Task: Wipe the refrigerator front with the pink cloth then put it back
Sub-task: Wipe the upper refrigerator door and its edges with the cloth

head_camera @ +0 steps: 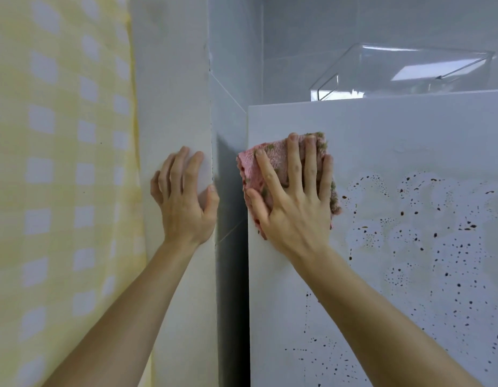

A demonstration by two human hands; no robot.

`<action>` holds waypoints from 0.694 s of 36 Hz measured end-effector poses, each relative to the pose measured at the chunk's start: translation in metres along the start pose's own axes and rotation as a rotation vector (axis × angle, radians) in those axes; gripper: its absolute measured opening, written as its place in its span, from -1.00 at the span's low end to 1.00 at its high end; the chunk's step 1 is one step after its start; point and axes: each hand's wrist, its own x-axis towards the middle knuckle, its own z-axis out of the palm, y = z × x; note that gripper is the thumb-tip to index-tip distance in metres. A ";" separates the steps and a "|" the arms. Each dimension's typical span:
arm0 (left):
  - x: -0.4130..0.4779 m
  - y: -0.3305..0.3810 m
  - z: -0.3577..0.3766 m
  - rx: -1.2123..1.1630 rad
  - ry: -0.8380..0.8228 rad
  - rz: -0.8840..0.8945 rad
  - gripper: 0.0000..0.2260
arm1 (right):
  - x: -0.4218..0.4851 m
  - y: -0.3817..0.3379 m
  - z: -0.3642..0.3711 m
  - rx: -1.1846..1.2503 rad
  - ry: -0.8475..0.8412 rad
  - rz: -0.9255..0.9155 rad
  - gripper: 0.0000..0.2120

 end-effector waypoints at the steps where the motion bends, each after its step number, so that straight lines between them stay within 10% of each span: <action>1: 0.000 0.000 0.000 -0.003 0.007 0.003 -0.49 | 0.002 -0.002 0.000 -0.011 -0.003 0.012 -0.41; 15: 0.001 -0.002 -0.001 -0.040 0.035 0.030 -0.51 | -0.111 -0.012 0.004 -0.040 -0.112 -0.001 -0.40; 25: -0.001 -0.008 0.004 -0.043 0.055 0.056 -0.51 | -0.019 -0.015 0.006 0.009 -0.021 -0.011 -0.38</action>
